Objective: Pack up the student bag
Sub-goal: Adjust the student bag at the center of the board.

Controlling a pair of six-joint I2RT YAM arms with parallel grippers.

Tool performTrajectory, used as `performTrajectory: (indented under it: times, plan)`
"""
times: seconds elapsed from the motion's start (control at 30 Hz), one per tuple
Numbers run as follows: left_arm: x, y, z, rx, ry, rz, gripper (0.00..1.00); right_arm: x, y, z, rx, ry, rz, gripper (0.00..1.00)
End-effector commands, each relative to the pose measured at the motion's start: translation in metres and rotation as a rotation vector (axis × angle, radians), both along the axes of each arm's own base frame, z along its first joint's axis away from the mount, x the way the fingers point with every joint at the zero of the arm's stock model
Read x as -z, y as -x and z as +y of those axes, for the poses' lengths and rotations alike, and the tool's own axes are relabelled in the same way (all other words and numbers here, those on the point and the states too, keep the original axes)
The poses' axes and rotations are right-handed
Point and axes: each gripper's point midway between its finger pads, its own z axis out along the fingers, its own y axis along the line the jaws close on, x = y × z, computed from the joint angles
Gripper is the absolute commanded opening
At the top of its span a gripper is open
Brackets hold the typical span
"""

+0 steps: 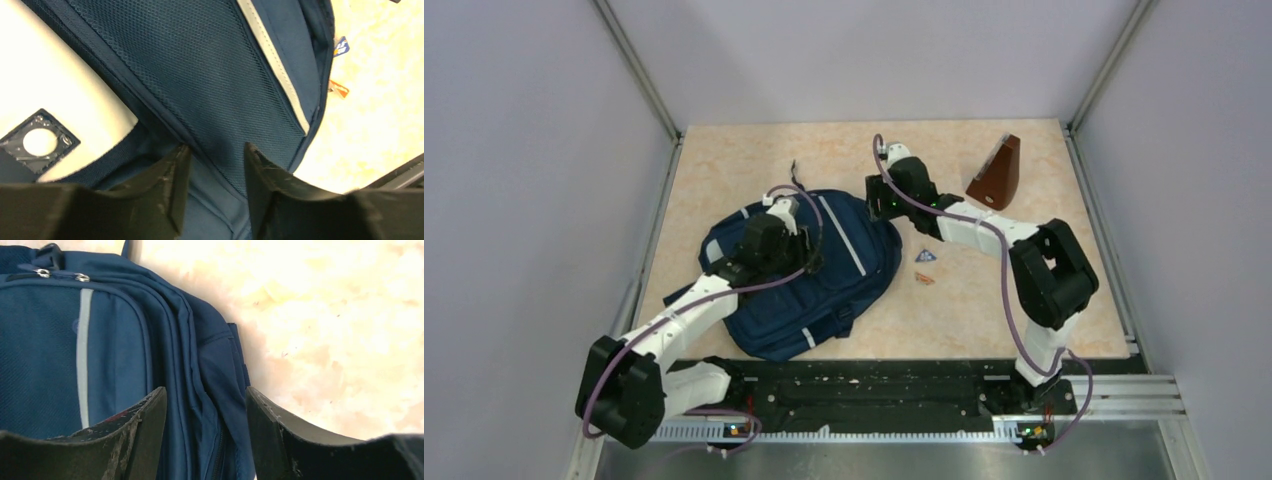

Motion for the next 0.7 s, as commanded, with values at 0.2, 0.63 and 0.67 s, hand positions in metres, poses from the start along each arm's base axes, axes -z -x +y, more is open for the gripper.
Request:
performTrajectory:
  times: [0.2,0.63,0.67]
  plan:
    - [-0.08,-0.034,0.023,-0.101,-0.098,-0.255,0.67,-0.069,0.031,0.036,-0.175,-0.026,-0.265,0.57]
    - [-0.076,-0.071,0.014,-0.135,-0.073,-0.221,0.66,-0.043,0.03,0.096,-0.293,-0.023,-0.199,0.45]
    - [-0.075,-0.072,0.015,-0.139,-0.076,-0.218,0.66,-0.04,0.029,0.099,-0.301,-0.019,-0.194,0.45]
